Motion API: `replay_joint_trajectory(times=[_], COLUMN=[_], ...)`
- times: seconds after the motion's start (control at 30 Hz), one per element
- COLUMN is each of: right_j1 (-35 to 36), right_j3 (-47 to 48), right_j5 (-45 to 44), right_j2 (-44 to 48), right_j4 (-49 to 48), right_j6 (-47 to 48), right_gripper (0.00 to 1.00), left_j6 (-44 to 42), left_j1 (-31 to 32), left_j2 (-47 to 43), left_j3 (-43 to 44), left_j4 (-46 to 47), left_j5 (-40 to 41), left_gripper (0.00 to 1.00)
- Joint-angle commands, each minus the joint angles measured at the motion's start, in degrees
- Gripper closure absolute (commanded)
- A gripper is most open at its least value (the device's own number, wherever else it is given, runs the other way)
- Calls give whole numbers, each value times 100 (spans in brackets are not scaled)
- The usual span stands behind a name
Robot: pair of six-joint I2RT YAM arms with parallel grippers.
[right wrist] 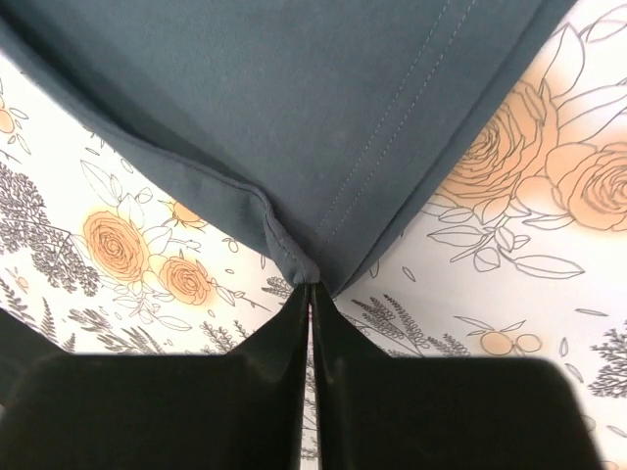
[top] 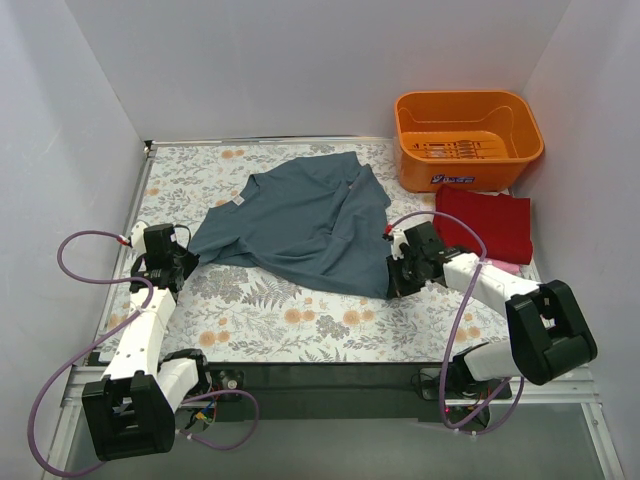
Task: Fold and stack the t-shirts
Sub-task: Flatten the tshirt out
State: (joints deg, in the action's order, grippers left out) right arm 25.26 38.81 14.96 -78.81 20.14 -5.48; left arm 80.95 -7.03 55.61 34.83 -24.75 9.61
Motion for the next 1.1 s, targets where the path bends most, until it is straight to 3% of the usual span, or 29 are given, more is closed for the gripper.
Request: replay_joint_trajectory(times=[0.0,0.2,0.5,1.07], right_j1=[23,23,164,357], right_j3=[-67,311,751,514], right_j5=[-28,-142,-248,60], right_j2=[190,94,-196,-144], right_j4=[122,210,192,456], right_j6=[-164,-24,178,143], right_gripper=[90,64,59,59], left_j6=[-35,-35,-35,-35], left_j1=[-27,-18,-18,-27], left_j2=[-68,-95,-86,-60], left_j3=[6,-11,-11,-11], left_j4=[102,93,93,93], left_j5=[41,59,59,68], left_gripper=[100,100,100,100])
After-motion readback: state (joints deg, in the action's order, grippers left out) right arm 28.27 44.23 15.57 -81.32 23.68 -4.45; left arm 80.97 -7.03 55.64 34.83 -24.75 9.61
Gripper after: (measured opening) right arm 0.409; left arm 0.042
